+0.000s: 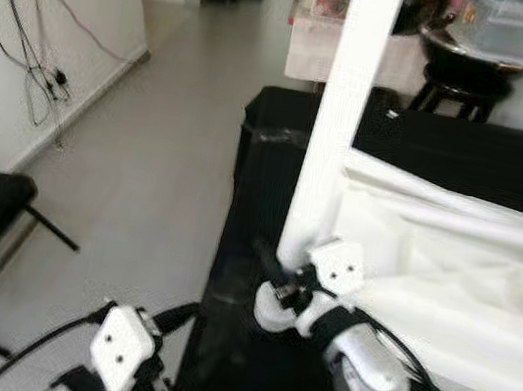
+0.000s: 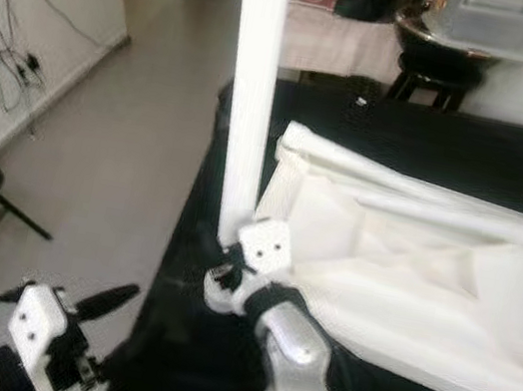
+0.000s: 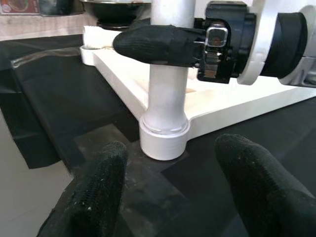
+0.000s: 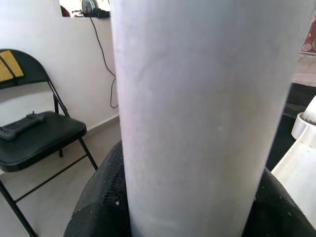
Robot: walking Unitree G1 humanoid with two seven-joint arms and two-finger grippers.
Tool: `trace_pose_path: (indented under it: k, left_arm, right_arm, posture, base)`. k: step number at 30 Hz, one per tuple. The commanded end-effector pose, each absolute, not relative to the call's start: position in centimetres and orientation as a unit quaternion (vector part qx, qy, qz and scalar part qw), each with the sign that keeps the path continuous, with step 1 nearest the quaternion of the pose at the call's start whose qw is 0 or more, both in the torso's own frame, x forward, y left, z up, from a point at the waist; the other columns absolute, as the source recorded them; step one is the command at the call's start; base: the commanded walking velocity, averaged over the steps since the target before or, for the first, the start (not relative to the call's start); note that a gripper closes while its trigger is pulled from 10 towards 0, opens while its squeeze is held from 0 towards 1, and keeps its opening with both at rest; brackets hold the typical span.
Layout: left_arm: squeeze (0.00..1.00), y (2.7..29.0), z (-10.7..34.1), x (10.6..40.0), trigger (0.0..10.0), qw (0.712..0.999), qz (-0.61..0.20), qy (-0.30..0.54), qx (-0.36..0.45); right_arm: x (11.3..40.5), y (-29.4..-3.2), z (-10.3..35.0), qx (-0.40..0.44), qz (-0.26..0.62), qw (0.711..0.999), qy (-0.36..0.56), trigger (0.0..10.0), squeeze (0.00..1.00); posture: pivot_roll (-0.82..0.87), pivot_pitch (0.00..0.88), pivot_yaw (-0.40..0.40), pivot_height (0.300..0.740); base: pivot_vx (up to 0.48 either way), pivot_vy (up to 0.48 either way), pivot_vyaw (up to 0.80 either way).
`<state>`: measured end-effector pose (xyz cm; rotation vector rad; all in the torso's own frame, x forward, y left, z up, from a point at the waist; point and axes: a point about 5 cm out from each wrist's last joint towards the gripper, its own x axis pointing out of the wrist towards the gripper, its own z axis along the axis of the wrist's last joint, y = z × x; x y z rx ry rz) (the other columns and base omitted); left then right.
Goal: Building children table
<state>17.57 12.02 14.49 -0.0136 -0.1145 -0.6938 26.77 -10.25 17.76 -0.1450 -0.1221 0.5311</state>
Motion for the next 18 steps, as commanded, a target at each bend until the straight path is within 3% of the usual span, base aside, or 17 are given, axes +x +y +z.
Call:
trace_pose_path:
  k: [1, 2, 3, 6, 7, 9, 10, 11, 12, 13, 14, 15, 16, 17, 18]
  left_arm:
    - [0.00, 12.1, 14.1, 17.5, 10.0, 0.940, -0.338, -0.049, -0.010]
    - [0.00, 12.1, 14.1, 17.5, 10.0, 0.940, -0.338, -0.049, -0.010]
    - [0.00, 12.2, 14.0, 17.6, 10.0, 0.941, -0.335, -0.050, -0.009]
    - [0.00, 12.2, 14.0, 17.6, 10.0, 0.941, -0.333, -0.050, -0.009]
    - [0.00, 12.2, 14.0, 17.7, 10.0, 0.941, -0.335, -0.050, -0.009]
    - [0.00, 12.2, 14.0, 17.7, 10.0, 0.940, -0.337, -0.050, -0.010]
    - [0.00, 12.2, 14.0, 17.7, 10.0, 0.940, -0.337, -0.050, -0.010]
    - [0.00, 12.2, 14.0, 17.7, 10.0, 0.940, -0.338, -0.051, -0.010]
    - [0.00, 12.2, 14.0, 17.7, 10.0, 0.940, -0.338, -0.051, -0.010]
    - [0.00, 12.1, 14.1, 17.7, 10.0, 0.940, -0.338, -0.051, -0.011]
    - [0.00, 12.1, 14.1, 17.7, 10.0, 0.940, -0.337, -0.052, -0.011]
    - [0.00, 12.1, 14.1, 17.7, 10.0, 0.940, -0.337, -0.052, -0.011]
    - [0.00, 12.1, 14.2, 17.6, 10.0, 0.940, -0.337, -0.053, -0.011]
    - [0.00, 12.1, 14.2, 17.6, 10.0, 0.940, -0.337, -0.053, -0.011]
    - [0.00, 12.0, 14.2, 17.5, 10.0, 0.940, -0.337, -0.054, -0.011]
  right_arm:
    - [26.8, -10.6, 15.8, -0.090, 0.252, 0.964, -0.005, 1.6, 0.00]
    - [26.8, -10.6, 15.8, -0.090, 0.252, 0.964, -0.005, 1.6, 0.00]
    - [26.7, -10.3, 15.7, -0.086, 0.268, 0.960, 0.001, 10.0, 0.00]
    - [26.4, -9.7, 15.9, -0.065, 0.310, 0.949, 0.004, 10.0, 0.00]
    - [26.4, -9.3, 16.3, -0.046, 0.356, 0.933, 0.003, 10.0, 1.00]
    - [26.0, -8.7, 17.1, -0.036, 0.429, 0.903, -0.005, 10.0, 1.00]
    - [26.0, -8.7, 17.1, -0.036, 0.429, 0.903, -0.005, 10.0, 1.00]
    - [25.8, -8.5, 17.6, -0.040, 0.490, 0.871, -0.008, 10.0, 1.00]
    - [25.8, -8.5, 17.6, -0.040, 0.490, 0.871, -0.008, 10.0, 1.00]
    - [25.6, -8.5, 17.9, -0.044, 0.530, 0.847, -0.010, 10.0, 1.00]
    - [25.7, -8.7, 18.2, -0.073, 0.587, 0.806, -0.012, 10.0, 1.00]
    - [25.7, -8.7, 18.2, -0.073, 0.587, 0.806, -0.012, 10.0, 1.00]
    - [26.3, -8.9, 18.3, -0.095, 0.624, 0.776, -0.005, 10.0, 0.34]
    - [26.3, -8.9, 18.3, -0.095, 0.624, 0.776, -0.005, 10.0, 0.34]
    - [26.7, -9.2, 18.4, -0.108, 0.643, 0.758, 0.001, 10.0, 0.34]
  posture:
    - [-0.04, 0.112, -0.008, 0.740]
    - [-0.04, 0.112, -0.008, 0.740]
    - [-0.04, 0.104, -0.007, 0.740]
    - [-0.04, 0.104, -0.004, 0.740]
    - [-0.03, 0.106, -0.003, 0.740]
    - [-0.04, 0.107, -0.002, 0.740]
    - [-0.04, 0.107, -0.002, 0.740]
    - [-0.03, 0.109, -0.004, 0.740]
    - [-0.03, 0.109, -0.004, 0.740]
    - [-0.03, 0.109, -0.004, 0.740]
    - [-0.02, 0.117, -0.005, 0.740]
    - [-0.02, 0.117, -0.005, 0.740]
    - [-0.02, 0.121, -0.007, 0.740]
    - [-0.02, 0.121, -0.007, 0.740]
    - [-0.01, 0.123, -0.007, 0.740]
  base:
    - [0.000, 0.000, 0.00]
    - [0.000, 0.000, 0.00]
    - [0.000, 0.000, 0.00]
    - [0.000, 0.000, 0.00]
    - [0.000, 0.000, 0.00]
    - [0.000, 0.000, 0.00]
    - [0.000, 0.000, 0.00]
    - [0.000, 0.000, 0.00]
    - [0.000, 0.000, 0.00]
    - [0.000, 0.000, 0.00]
    - [0.000, 0.000, 0.00]
    - [0.000, 0.000, 0.00]
    - [0.000, 0.000, 0.00]
    - [0.000, 0.000, 0.00]
    - [0.000, 0.000, 0.00]
